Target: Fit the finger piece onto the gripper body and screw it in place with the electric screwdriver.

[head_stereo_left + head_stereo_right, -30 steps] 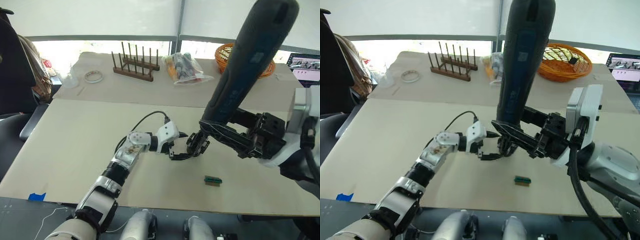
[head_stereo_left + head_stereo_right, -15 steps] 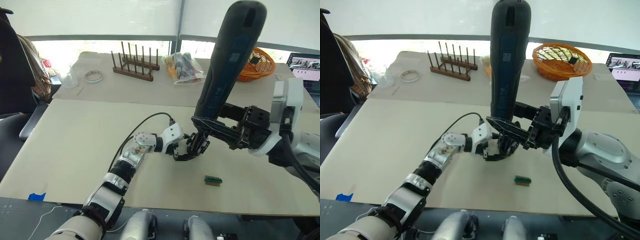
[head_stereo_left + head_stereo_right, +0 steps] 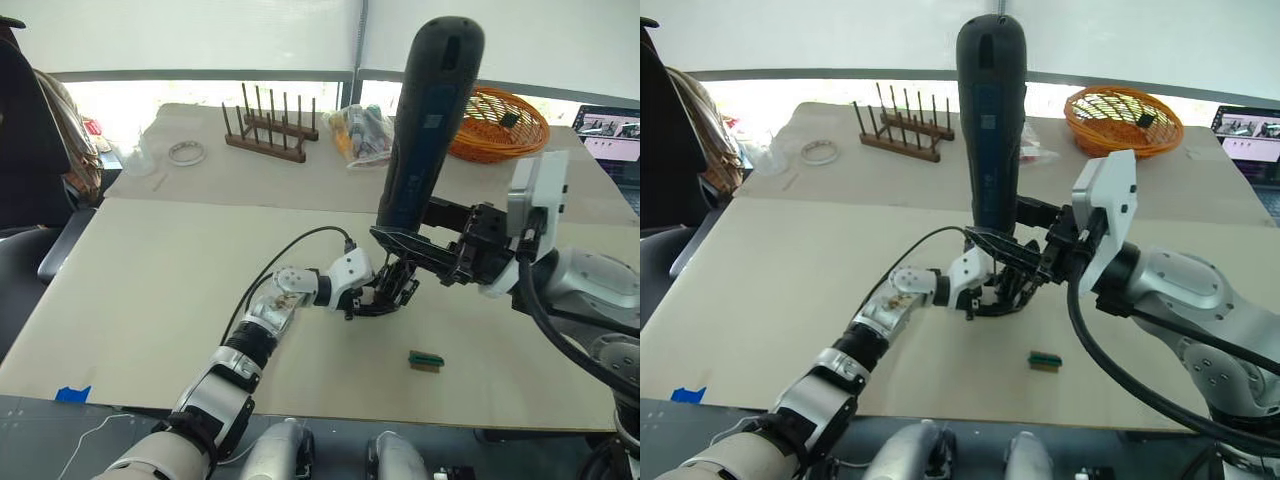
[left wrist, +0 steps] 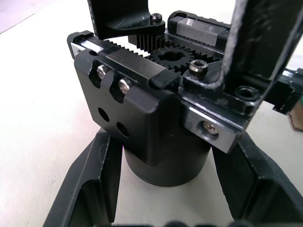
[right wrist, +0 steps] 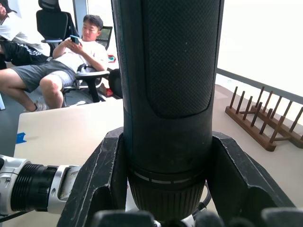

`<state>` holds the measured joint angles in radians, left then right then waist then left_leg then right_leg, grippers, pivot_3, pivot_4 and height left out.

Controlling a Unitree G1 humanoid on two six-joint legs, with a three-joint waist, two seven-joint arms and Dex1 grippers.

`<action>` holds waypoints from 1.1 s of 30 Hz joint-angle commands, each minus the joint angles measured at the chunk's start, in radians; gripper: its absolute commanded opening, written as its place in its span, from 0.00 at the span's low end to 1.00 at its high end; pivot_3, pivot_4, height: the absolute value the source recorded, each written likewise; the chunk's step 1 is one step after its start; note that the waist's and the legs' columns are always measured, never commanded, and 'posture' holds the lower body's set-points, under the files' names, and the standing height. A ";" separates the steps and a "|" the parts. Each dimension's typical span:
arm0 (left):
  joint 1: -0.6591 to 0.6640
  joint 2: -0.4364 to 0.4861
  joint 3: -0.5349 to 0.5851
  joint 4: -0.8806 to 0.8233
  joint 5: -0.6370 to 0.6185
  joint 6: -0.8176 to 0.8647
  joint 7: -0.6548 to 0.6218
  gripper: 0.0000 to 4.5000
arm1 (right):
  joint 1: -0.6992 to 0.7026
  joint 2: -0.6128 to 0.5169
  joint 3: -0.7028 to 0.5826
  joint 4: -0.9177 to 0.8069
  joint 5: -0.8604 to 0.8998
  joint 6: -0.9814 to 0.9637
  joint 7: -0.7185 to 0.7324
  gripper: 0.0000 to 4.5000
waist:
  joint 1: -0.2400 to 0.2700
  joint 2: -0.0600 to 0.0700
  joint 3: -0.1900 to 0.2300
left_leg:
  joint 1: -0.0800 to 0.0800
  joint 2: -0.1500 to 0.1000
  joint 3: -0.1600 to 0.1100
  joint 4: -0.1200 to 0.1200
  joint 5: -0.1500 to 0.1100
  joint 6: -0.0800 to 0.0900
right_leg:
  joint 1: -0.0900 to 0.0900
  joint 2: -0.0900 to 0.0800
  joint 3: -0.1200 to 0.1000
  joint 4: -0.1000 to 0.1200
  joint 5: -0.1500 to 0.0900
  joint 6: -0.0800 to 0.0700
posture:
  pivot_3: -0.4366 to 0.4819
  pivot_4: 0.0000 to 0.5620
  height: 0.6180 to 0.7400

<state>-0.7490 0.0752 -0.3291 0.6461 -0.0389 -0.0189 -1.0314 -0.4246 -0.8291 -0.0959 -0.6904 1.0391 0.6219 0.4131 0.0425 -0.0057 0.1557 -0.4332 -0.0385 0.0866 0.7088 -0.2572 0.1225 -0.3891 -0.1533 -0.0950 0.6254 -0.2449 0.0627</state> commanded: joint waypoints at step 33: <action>-0.021 0.011 0.011 -0.011 -0.003 -0.007 -0.019 0.50 | -0.023 0.070 -0.016 0.028 -0.158 0.021 0.083 0.43 | -0.003 0.000 0.000 | 0.000 0.000 0.000 0.000 0.000 0.000 | 0.000 0.000 -0.001 0.001 0.000 0.000 | 0.48 0.27 1.00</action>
<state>-0.7510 0.0873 -0.3266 0.6462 -0.0391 -0.0188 -1.0422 -0.4400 -0.7630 -0.0562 -0.6326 0.8766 0.6528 0.4956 0.0392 -0.0056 0.1557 -0.4332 -0.0388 0.0867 0.7088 -0.2571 0.1222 -0.3893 -0.1529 -0.0957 0.6259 -0.2449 0.0629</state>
